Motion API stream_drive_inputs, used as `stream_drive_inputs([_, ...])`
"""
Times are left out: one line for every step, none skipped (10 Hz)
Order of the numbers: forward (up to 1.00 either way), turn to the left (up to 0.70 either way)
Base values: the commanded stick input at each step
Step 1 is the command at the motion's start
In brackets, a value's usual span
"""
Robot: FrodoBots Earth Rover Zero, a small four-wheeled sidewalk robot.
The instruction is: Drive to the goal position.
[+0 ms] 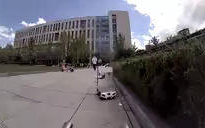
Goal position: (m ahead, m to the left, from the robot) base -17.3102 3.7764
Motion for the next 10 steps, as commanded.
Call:
stream_drive_inputs([0.05, 0.01])
stream_drive_inputs([0.05, 0.01])
stream_drive_inputs([0.05, 0.01])
stream_drive_inputs([0.05, 0.01])
stream_drive_inputs([0.05, 0.01])
stream_drive_inputs([0.05, 0.01])
stream_drive_inputs([0.05, 0.03])
stream_drive_inputs([0.05, 0.03])
stream_drive_inputs([0.05, 0.01])
stream_drive_inputs([0.05, 0.01])
